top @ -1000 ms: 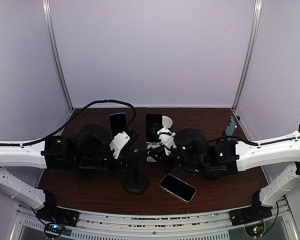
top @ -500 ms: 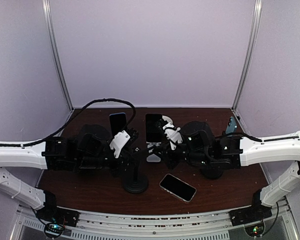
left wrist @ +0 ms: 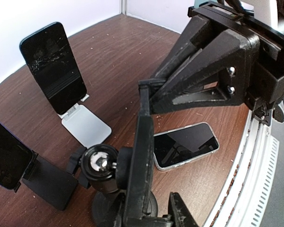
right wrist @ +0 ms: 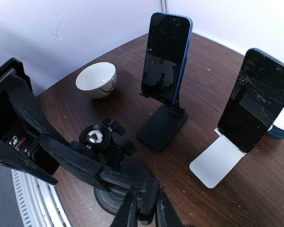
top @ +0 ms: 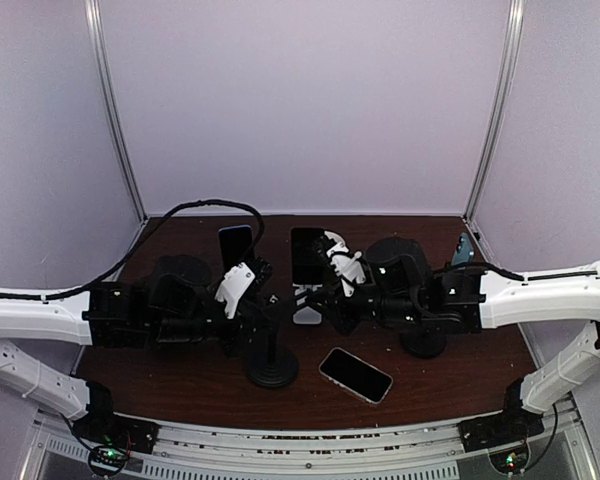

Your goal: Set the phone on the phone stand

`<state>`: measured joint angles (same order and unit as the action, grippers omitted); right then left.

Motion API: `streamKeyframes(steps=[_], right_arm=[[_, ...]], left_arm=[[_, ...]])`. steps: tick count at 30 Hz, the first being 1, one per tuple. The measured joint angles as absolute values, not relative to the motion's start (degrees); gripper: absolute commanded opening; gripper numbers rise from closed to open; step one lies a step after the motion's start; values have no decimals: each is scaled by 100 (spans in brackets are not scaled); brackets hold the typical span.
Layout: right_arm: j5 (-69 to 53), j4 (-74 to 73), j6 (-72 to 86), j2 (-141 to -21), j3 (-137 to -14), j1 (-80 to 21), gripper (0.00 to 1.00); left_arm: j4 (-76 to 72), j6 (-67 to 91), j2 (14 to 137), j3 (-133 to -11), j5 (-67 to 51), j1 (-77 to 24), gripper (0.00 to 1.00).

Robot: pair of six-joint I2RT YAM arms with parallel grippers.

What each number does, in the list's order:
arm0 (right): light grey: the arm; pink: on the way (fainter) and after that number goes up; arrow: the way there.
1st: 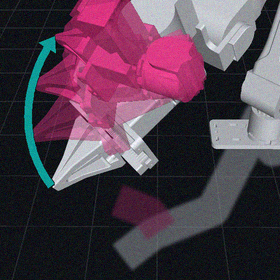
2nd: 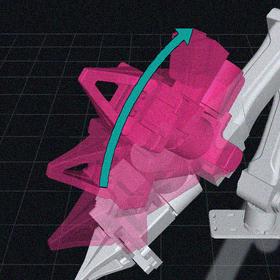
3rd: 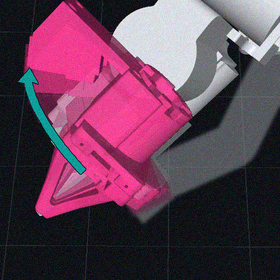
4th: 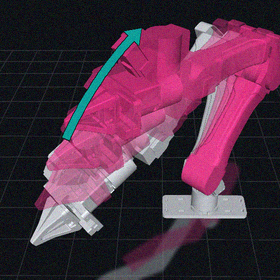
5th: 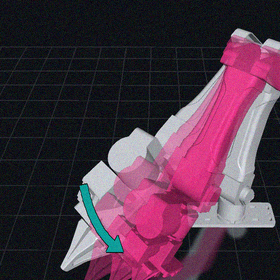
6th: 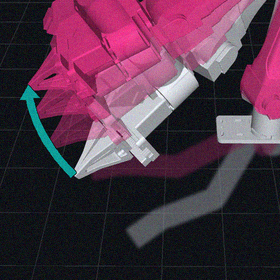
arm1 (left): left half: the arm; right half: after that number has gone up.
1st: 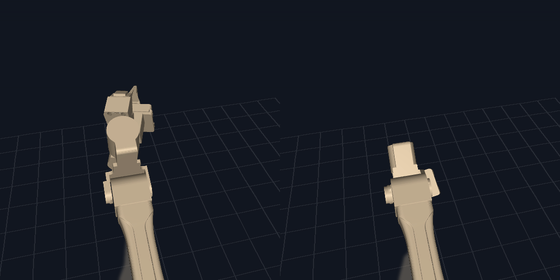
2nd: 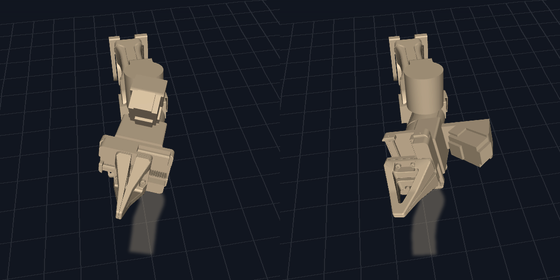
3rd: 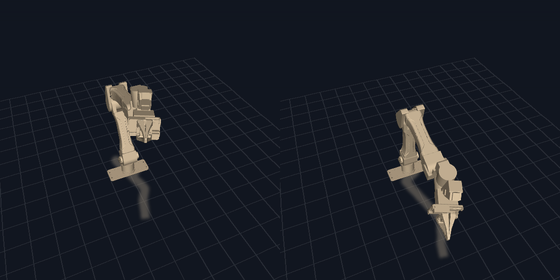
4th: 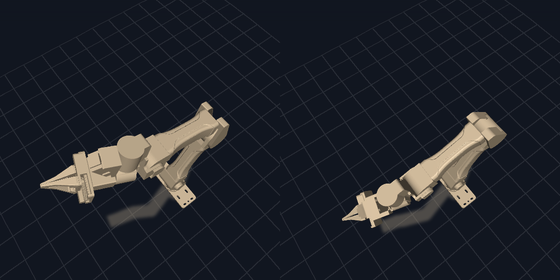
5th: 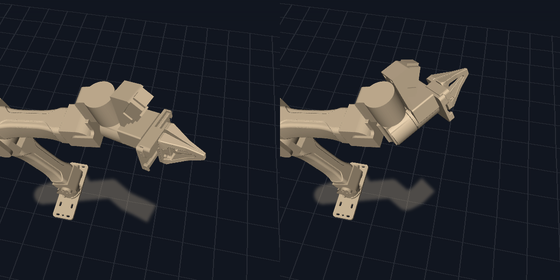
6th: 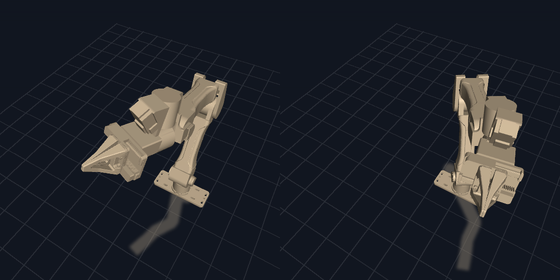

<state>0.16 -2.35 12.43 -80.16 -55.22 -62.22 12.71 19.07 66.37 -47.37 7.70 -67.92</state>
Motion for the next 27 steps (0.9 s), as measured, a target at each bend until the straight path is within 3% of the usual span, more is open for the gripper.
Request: streamKeyframes(steps=[18,24,27], right_arm=[[32,73,1068,-8278,-5607,-6289,0],[738,-43,1192,-8514,-5874,-6602,0],[891,-5,1223,-8525,-5863,-6678,0]], left_arm=[[989,1938,6357,-4353,764,-6751,0],[939,1938,6270,-4222,840,-6759,0],[941,1909,6263,-4213,864,-6761,9]])
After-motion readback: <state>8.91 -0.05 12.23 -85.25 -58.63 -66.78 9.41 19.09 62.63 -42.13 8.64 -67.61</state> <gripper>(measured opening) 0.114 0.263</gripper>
